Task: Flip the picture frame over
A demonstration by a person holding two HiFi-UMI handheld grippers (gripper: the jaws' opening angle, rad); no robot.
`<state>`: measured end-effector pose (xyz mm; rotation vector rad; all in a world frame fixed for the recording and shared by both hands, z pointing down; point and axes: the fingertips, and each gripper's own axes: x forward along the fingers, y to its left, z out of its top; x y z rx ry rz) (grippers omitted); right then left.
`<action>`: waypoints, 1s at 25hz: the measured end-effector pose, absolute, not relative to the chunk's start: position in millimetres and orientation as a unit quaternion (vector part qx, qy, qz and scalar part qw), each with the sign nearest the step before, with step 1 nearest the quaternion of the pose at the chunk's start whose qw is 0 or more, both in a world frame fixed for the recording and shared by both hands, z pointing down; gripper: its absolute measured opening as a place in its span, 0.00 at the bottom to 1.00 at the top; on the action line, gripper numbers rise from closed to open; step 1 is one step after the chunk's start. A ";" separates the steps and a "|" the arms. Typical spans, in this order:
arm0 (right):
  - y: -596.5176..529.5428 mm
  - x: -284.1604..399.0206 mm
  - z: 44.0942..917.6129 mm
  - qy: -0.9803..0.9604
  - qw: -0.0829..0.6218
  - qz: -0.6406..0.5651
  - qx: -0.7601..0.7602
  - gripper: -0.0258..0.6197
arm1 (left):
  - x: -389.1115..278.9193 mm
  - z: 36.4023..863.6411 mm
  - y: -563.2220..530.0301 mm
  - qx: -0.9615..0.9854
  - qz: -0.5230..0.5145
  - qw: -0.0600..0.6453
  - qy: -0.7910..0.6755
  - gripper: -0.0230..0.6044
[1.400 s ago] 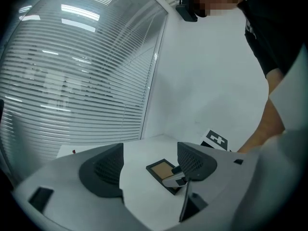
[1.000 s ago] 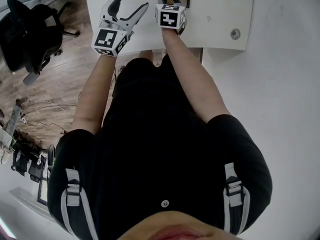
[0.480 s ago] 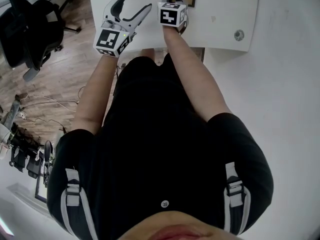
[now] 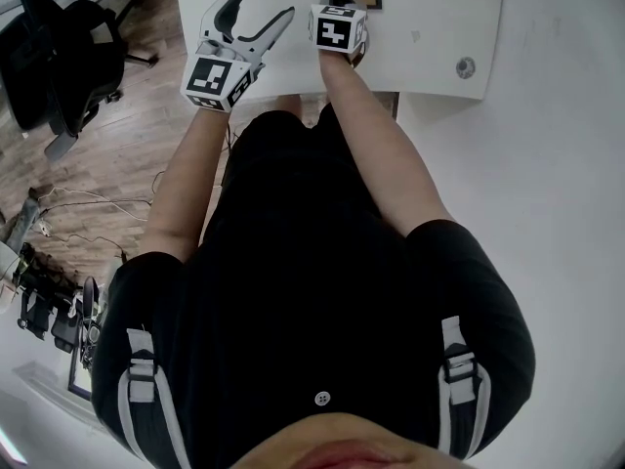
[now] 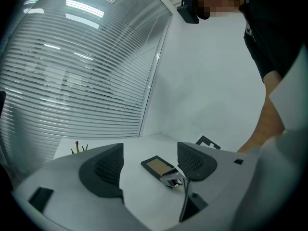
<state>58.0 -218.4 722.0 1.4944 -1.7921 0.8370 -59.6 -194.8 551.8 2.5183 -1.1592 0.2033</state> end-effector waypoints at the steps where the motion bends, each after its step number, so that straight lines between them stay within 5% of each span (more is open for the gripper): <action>1: -218.3 59.4 720.5 -0.686 0.319 0.322 0.569 0.12 | -59.0 550.6 -194.4 0.892 0.072 0.178 -0.410 0.60; 25: -227.7 88.6 638.4 -0.721 0.179 0.417 0.524 0.12 | -22.2 506.8 -201.4 0.889 0.054 0.147 -0.430 0.60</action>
